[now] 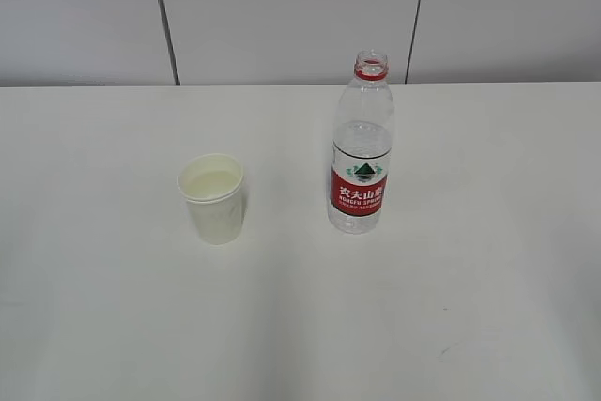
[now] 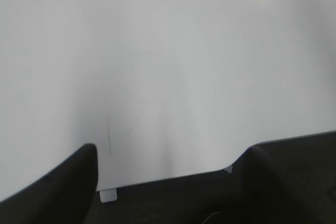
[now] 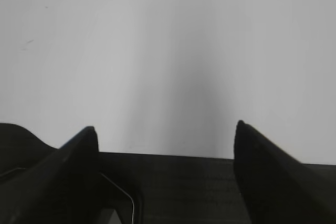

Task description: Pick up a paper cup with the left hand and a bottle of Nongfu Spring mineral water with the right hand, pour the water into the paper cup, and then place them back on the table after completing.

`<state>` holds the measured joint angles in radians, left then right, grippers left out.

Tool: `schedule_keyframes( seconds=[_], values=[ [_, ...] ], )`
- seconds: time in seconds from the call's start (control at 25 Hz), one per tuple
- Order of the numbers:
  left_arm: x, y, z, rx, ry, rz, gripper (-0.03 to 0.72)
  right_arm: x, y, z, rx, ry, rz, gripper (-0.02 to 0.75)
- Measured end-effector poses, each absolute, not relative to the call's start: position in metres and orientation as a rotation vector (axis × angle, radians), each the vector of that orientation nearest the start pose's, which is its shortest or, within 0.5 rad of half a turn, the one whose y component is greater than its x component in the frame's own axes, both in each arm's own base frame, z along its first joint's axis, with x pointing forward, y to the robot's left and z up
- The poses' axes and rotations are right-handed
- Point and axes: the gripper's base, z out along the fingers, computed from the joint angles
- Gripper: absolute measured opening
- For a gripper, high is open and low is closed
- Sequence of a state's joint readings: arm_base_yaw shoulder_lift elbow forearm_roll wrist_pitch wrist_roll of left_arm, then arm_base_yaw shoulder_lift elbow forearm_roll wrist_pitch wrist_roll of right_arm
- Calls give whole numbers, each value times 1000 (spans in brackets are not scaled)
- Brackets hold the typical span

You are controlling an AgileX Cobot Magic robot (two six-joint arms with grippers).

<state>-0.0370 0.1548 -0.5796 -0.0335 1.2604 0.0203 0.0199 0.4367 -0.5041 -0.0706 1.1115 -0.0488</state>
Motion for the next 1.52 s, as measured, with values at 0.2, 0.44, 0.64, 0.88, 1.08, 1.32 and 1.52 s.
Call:
schedule_keyframes(
  seconds=[0.2,0.44,0.64,0.88,1.08,1.32,1.52],
  values=[
    [-20,-4,284,74,2186,-78,512,35,-5,268,-91,2395,-105,588],
    [-24,-5,284,75,2154,-85,511,6,-6,271,-75,2211,-106,587],
    [-19,-5,285,72,2105,-87,524,-10,-6,270,-67,2113,-106,587],
    [-11,-4,281,65,2064,-79,503,-11,-6,270,-71,2110,-108,587],
    [-11,-4,281,65,2060,-77,501,-11,-6,270,-87,2110,-117,587],
    [-11,-4,281,65,2060,-77,501,-11,-6,270,-89,2110,-118,587],
    [-11,-4,281,65,2060,-77,492,-11,-6,270,-89,2110,-118,587]
  ],
)
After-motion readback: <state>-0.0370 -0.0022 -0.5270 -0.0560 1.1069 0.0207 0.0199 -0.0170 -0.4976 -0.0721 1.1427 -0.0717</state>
